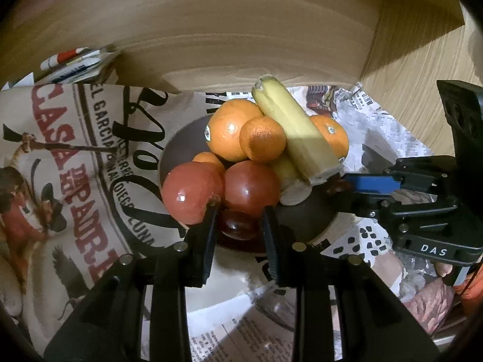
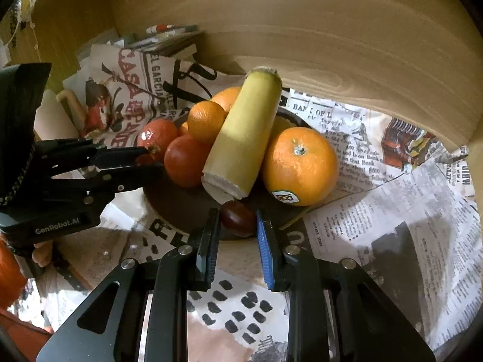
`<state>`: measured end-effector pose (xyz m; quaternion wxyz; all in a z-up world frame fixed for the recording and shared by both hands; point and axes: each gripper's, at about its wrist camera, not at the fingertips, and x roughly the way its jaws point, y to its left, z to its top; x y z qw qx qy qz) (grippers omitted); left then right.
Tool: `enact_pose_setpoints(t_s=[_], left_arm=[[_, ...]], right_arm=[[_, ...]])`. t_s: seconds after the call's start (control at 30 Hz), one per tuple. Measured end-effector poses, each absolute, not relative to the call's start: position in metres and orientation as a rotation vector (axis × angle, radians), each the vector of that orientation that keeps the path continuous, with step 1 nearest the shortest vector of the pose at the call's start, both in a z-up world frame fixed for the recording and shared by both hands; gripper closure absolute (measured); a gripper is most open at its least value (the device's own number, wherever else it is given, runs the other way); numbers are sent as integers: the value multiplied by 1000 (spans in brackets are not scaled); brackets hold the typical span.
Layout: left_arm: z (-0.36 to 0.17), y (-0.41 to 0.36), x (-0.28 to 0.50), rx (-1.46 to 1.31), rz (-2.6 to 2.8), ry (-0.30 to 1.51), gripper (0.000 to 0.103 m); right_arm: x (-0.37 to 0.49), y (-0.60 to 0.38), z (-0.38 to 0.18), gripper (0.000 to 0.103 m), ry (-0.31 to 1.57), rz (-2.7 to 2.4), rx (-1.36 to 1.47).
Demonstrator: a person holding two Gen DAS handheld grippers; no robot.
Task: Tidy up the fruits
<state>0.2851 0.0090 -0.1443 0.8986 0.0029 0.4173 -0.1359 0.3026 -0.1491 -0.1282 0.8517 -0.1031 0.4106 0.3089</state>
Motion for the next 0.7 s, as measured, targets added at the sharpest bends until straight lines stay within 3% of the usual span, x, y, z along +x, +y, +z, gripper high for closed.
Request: enact_pose_setpoints(t_s=[0.3,0.37,0.5,0.7], left_arm=[[-153,6,290,12,-291,887,71],[-153,6,290,12,-296,890,68],[-152,4,287,20,-301,883,61],[-140,10,276,5,-271,848,60]], right_arm=[[308,-146,-136,80,881,637,-229],[308,-146,-136,78,884,640,-228],[306,-145,-135,57,875,636,-227],[298,-154,-120,57,830,617,-197]])
